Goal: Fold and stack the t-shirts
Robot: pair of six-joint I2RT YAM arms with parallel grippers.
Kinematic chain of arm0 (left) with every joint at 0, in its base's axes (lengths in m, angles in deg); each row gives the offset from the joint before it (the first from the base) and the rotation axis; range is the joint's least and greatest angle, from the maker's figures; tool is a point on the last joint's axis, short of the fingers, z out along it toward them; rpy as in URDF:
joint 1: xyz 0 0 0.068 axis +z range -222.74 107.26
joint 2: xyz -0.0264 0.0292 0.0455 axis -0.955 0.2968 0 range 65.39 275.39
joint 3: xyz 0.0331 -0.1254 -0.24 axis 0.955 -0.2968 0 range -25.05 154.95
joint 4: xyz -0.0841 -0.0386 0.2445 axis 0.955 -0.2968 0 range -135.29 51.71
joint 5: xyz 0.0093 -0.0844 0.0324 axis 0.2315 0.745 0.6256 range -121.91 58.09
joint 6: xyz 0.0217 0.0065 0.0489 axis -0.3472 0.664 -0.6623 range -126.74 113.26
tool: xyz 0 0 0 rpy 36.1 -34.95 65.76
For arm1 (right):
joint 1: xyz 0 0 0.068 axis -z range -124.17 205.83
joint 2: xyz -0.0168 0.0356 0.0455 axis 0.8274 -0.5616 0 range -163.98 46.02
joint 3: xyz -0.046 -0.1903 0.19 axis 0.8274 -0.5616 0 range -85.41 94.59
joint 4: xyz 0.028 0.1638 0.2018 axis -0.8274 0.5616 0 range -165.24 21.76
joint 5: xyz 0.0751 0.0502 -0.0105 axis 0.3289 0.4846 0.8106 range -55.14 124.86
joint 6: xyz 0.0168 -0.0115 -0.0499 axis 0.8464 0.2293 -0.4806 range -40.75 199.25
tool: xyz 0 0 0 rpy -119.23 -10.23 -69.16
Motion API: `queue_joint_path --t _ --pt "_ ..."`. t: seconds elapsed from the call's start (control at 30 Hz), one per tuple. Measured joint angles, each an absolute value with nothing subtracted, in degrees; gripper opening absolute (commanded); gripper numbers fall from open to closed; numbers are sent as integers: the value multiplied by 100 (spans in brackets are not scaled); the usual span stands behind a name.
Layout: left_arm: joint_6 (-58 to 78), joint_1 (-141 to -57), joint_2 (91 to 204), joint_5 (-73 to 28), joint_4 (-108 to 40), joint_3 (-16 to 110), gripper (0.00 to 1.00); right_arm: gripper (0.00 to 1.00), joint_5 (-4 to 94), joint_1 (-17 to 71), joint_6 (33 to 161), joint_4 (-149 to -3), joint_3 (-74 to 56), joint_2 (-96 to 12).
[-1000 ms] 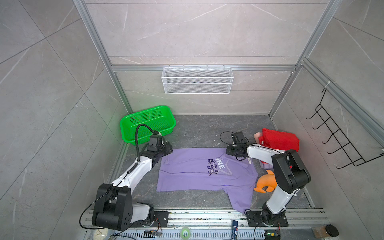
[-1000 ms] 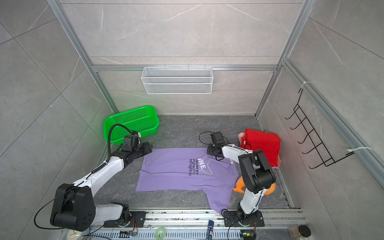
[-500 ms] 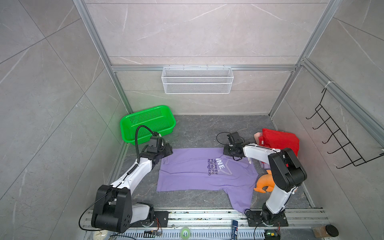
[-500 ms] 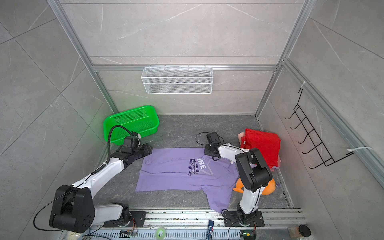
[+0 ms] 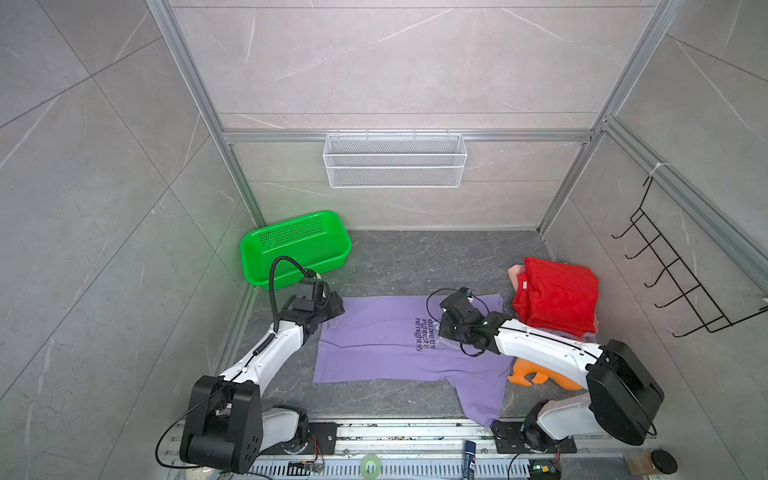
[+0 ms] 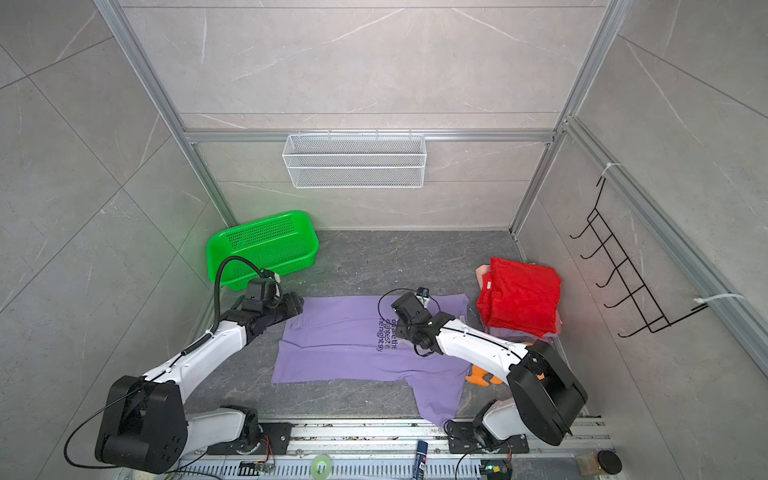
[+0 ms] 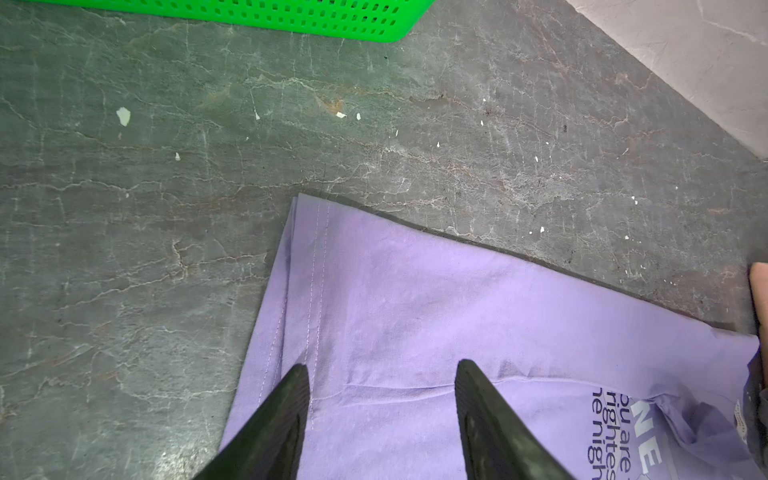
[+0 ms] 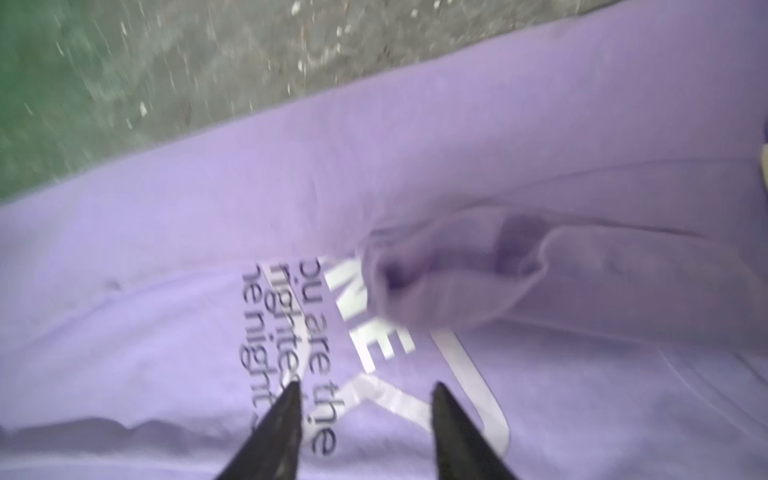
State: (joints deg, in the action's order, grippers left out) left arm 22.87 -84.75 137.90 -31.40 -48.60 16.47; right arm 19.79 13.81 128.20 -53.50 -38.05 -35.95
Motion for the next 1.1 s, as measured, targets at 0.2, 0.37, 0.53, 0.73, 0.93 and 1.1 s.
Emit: queue_joint_path --t 0.2,0.37,0.53,0.73,0.93,1.1 --pt "2287 -8475 13803 -3133 -4853 1647 59 65 1236 1224 12872 -4961 -3519 -3250" --pt "2287 -8477 13923 -3127 -4855 1647 59 66 877 1626 12251 -5064 -3034 -3479" --pt "2289 -8503 13958 -3102 -4853 1647 59 66 1546 2623 11677 -5516 -2531 -4284" --pt "2329 -8514 13967 -3000 -4851 1647 59 47 2816 2970 11366 -5649 -2190 -5278" --pt "2331 -8534 13997 -2978 -4853 1647 59 36 3618 2929 11307 -5636 -2352 -5630" --pt "2331 -8536 13997 -2987 -4855 1647 59 33 3902 2911 11421 -5697 -2951 -5383"
